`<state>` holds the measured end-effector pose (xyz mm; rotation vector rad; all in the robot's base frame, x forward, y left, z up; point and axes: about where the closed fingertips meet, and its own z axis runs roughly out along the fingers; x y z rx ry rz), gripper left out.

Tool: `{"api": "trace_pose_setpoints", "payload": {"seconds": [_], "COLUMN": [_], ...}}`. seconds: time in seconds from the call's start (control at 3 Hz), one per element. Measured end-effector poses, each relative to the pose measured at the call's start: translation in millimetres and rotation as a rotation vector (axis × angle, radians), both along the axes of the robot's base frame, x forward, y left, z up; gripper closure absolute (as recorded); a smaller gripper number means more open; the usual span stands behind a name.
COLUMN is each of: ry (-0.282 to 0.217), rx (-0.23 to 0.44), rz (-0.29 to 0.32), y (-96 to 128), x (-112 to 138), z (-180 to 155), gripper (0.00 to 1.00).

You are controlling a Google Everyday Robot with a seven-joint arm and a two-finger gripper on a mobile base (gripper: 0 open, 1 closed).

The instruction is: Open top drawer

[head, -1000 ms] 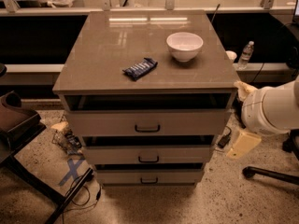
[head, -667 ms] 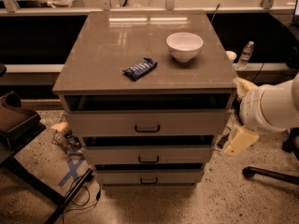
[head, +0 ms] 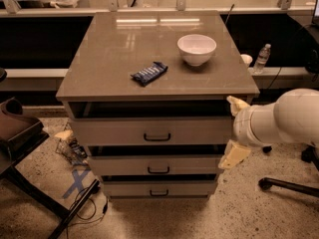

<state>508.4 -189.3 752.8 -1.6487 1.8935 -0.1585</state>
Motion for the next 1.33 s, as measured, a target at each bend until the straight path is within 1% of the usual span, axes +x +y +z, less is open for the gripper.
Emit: {"api": "trace_pose_setpoints", "payload": {"seconds": [0.33,1.0,1.33], "ry": [0.022,0.090,0.114], "rx": [0.008,-0.006,-0.040], "rz": [0.048,0.122,0.155], "y": [8,22,33], "x": [20,45,54], "z": [-37,-80,-93], "gripper": [0.00,0.00,0.15]}}
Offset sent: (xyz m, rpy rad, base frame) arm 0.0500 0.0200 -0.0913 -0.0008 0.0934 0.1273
